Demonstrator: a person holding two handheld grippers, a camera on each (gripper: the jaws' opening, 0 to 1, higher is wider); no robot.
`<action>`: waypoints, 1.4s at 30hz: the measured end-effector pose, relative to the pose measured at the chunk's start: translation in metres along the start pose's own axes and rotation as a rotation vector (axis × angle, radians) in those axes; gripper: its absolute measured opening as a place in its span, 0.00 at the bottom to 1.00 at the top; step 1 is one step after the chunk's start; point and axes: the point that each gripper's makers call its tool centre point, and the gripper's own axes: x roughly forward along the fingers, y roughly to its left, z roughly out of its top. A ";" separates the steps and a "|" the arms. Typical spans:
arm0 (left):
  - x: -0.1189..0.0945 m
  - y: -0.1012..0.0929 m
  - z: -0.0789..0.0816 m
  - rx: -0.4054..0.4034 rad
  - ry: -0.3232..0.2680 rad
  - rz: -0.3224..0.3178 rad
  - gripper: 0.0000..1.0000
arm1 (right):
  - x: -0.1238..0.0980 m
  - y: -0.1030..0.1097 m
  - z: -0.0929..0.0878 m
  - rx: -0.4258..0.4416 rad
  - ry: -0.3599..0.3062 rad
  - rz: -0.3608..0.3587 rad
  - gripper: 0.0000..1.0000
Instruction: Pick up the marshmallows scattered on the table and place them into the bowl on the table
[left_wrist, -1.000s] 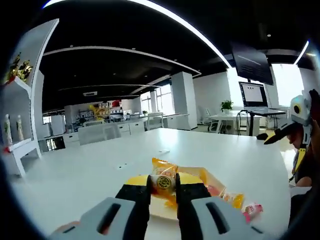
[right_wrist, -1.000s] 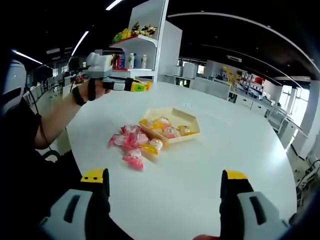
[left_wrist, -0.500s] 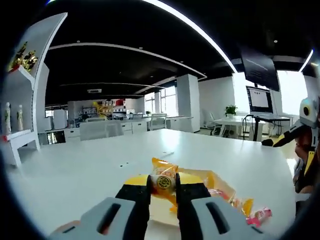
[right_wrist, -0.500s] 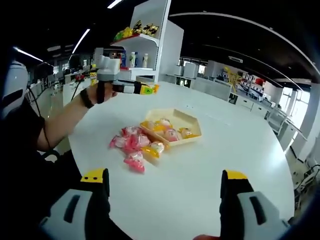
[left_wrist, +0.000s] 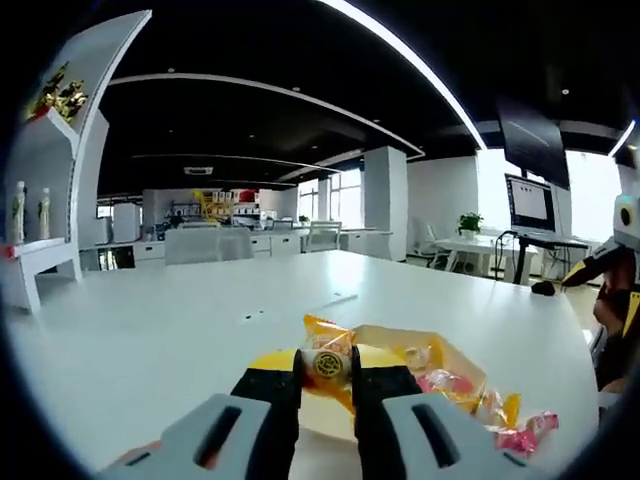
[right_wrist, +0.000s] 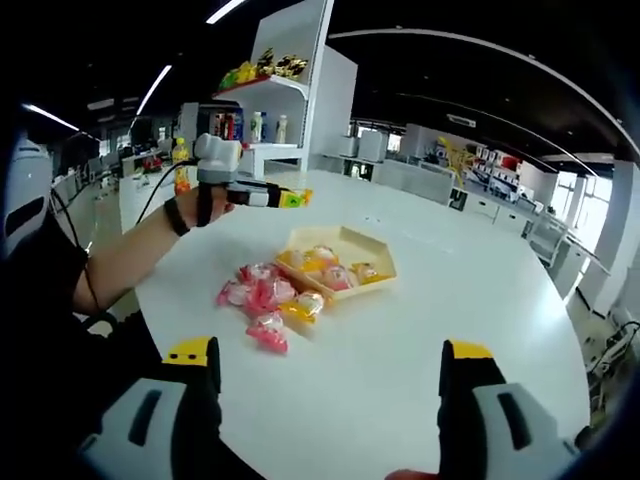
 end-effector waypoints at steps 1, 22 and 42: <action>0.000 0.000 -0.001 0.008 0.000 0.002 0.19 | 0.001 0.002 -0.001 -0.002 0.004 0.005 0.87; 0.007 -0.011 -0.020 -0.023 0.012 -0.012 0.19 | -0.006 -0.001 -0.009 0.009 -0.013 0.021 0.87; 0.012 -0.017 -0.034 0.027 0.033 -0.008 0.19 | -0.002 0.002 -0.009 0.009 -0.017 0.034 0.87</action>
